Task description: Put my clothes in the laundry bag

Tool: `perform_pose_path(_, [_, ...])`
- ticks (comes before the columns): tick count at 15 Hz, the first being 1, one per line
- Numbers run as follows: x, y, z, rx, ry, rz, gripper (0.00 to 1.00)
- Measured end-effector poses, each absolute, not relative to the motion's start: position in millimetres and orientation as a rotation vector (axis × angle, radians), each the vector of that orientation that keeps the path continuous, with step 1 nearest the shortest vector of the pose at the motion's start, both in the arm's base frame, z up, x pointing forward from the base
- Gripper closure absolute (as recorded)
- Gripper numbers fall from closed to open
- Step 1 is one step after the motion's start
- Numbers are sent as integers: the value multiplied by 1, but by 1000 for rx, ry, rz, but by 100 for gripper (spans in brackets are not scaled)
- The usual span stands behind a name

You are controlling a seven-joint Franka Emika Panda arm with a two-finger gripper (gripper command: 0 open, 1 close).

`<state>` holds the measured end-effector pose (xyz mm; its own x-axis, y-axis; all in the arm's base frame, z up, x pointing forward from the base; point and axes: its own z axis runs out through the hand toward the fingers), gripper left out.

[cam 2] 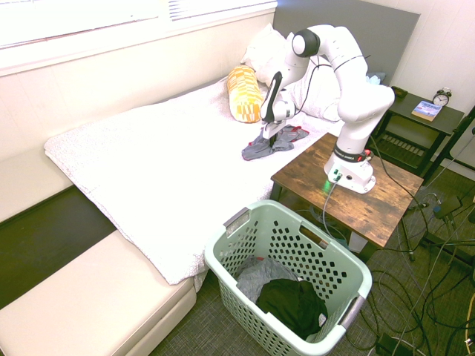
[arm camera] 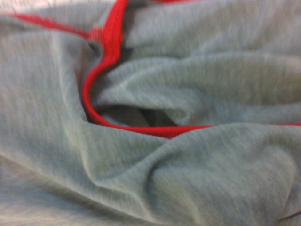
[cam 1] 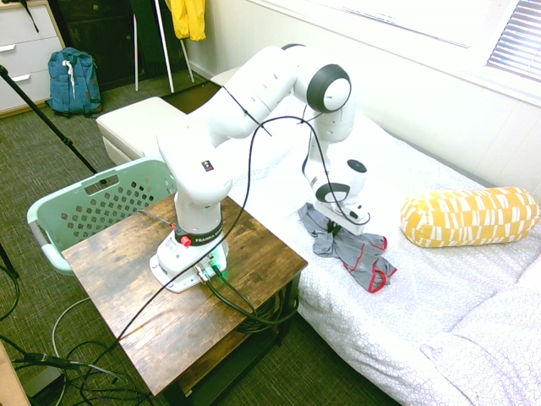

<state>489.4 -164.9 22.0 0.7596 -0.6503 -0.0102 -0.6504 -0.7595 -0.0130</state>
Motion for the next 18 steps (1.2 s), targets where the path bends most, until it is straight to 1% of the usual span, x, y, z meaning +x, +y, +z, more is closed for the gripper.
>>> perform_pose_path(4, [514, -160, 132, -2895, 1051, -145, 100])
perform_pose_path(8, [510, -122, 228, -2848, 968, -275, 100])
perform_pose_path(11, [497, -78, 291, -2817, 856, -319, 100])
perform_pose_path(14, [478, -16, 351, -2862, 709, -357, 100])
perform_pose_path(16, [455, 39, 384, -2921, 636, -357, 100])
perform_pose_path(18, [417, 105, 409, -2966, 558, -322, 100])
